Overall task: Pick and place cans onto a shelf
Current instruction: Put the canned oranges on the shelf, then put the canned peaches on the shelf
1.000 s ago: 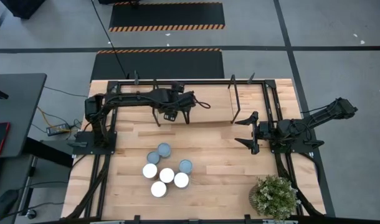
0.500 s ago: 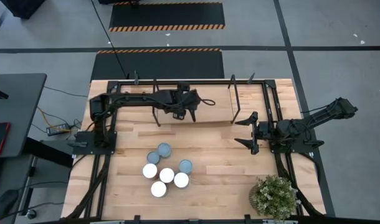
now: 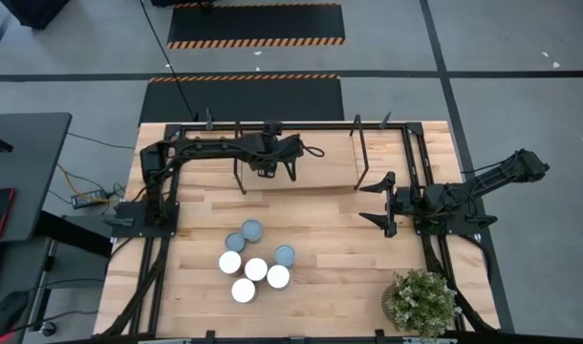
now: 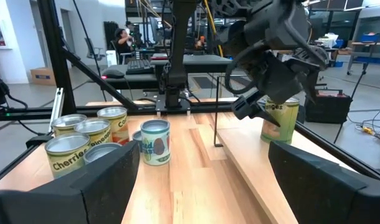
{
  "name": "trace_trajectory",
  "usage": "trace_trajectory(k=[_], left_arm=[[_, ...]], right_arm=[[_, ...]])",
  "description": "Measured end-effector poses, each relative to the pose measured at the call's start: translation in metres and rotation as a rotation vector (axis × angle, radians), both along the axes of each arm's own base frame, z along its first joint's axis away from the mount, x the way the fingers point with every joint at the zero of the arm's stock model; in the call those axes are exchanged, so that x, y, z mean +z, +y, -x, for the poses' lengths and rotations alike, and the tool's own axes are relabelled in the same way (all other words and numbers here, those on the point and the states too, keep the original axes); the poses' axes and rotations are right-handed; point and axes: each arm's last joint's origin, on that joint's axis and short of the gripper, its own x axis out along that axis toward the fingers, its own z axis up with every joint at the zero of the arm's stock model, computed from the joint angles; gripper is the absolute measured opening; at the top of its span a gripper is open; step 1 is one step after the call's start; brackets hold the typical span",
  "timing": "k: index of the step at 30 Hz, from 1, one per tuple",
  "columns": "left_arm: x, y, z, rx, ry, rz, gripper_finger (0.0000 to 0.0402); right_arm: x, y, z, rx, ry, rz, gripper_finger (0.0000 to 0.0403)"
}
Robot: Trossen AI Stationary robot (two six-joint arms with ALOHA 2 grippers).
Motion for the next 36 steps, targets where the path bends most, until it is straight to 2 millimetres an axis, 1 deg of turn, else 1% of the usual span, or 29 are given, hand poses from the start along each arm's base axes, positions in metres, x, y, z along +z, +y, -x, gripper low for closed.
trace_trajectory(k=[8, 12, 14, 17, 19, 21, 25, 28, 32, 36], left_arm=[[0.000, 0.009, 0.002, 0.022, -0.012, 0.002, 0.0387], [0.004, -0.001, -0.004, -0.001, -0.060, 0.042, 0.0387], [0.008, -0.013, -0.009, -0.038, -0.077, 0.055, 0.0387], [0.011, -0.037, -0.015, -0.113, -0.061, 0.095, 0.0387], [0.015, -0.055, -0.018, -0.138, -0.075, 0.154, 0.0387], [0.021, -0.070, -0.019, -0.125, -0.118, 0.262, 0.0387], [0.035, -0.094, -0.020, -0.013, -0.219, 0.517, 0.0387], [0.045, -0.107, -0.017, 0.104, -0.254, 0.648, 0.0387], [0.050, -0.125, -0.010, 0.244, -0.222, 0.779, 0.0387], [0.050, -0.148, -0.003, 0.318, -0.153, 0.885, 0.0387]], right_arm=[[0.000, 0.000, 0.000, 0.001, -0.001, 0.000, 0.0364], [0.000, 0.000, 0.000, 0.001, 0.000, 0.000, 0.0364], [0.000, 0.000, 0.000, 0.001, 0.000, 0.000, 0.0364], [0.000, 0.000, 0.000, 0.001, 0.000, 0.000, 0.0364], [0.000, 0.000, 0.000, 0.001, 0.001, 0.001, 0.0364], [0.000, 0.000, 0.000, 0.001, 0.003, 0.002, 0.0364], [0.000, 0.000, 0.000, 0.000, 0.003, 0.008, 0.0364], [0.001, 0.000, 0.000, 0.000, -0.009, 0.007, 0.0364], [0.002, 0.001, 0.000, 0.018, -0.014, 0.006, 0.0364], [0.001, 0.001, 0.000, 0.023, -0.011, 0.007, 0.0364]])
